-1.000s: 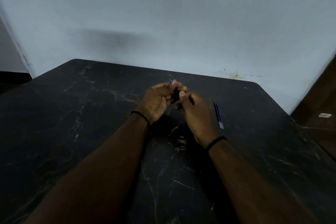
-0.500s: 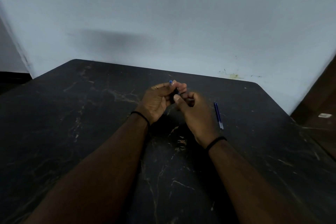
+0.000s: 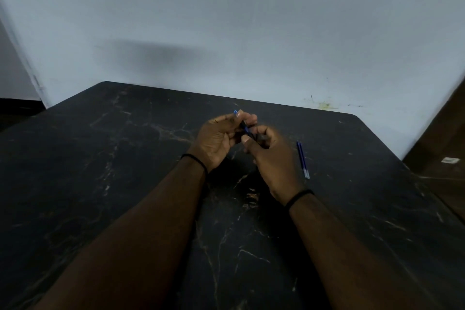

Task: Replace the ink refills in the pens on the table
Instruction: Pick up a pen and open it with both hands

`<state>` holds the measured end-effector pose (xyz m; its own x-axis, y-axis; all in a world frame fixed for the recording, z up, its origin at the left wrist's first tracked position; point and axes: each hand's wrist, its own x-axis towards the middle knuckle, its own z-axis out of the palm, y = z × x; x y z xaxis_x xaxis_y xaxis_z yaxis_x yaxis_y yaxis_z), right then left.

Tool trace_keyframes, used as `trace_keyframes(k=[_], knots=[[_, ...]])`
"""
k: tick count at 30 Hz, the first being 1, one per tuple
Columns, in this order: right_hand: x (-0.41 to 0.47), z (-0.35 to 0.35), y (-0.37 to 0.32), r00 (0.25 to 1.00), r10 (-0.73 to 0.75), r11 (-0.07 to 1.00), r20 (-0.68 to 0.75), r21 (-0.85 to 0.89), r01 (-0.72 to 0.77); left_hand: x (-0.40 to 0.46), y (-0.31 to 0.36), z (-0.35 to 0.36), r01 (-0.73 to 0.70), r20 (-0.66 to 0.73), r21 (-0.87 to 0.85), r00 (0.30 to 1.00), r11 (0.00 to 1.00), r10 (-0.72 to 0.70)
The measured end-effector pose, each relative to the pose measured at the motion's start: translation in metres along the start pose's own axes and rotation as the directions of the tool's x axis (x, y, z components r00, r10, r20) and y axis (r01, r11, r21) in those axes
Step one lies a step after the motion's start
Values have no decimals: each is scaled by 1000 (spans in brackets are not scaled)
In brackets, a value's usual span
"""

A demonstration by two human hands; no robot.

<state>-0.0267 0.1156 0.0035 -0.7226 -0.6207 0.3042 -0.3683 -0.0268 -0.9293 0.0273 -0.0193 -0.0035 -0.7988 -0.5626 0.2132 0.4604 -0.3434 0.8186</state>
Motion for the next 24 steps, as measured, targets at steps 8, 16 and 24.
trace_keyframes(k=[8,16,24], knots=[[1,-3,6,993,-105,975,-56,-204,92,0,1,1,-30,-63,43,997,999,33],[5,-6,16,981,-188,922,-53,-355,158,-1,16,2,-84,-450,260,871,962,198],[5,-7,11,954,-239,937,-180,-300,178,-2,1,1,56,-248,896,886,441,392]])
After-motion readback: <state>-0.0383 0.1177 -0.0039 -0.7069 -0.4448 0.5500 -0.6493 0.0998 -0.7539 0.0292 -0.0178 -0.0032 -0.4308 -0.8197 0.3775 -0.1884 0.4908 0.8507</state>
